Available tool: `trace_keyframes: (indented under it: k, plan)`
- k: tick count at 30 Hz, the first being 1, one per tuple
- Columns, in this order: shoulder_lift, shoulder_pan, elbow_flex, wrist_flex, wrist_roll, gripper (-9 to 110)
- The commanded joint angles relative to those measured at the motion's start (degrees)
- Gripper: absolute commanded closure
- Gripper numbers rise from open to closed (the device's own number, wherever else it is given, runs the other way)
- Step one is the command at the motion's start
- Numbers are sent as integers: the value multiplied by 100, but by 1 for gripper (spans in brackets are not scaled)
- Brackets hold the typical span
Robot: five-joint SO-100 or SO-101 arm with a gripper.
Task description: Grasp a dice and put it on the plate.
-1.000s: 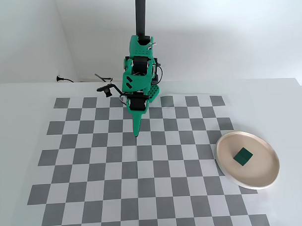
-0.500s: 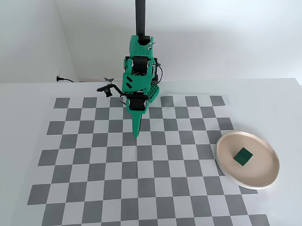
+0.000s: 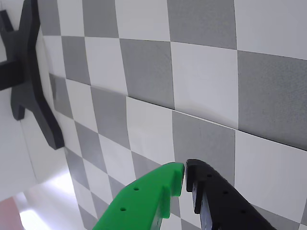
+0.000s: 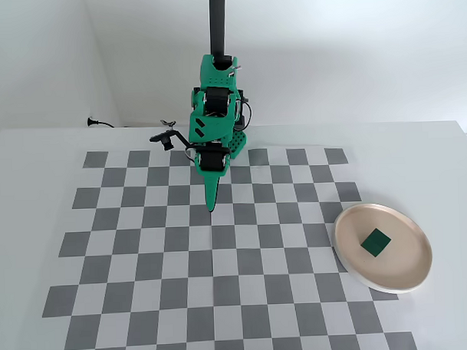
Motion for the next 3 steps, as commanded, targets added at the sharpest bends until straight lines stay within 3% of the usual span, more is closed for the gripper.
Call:
trace_keyframes:
  k: [1, 3]
  plan:
    - [62, -97, -88, 9, 0, 106]
    - [62, -97, -88, 9, 0, 106]
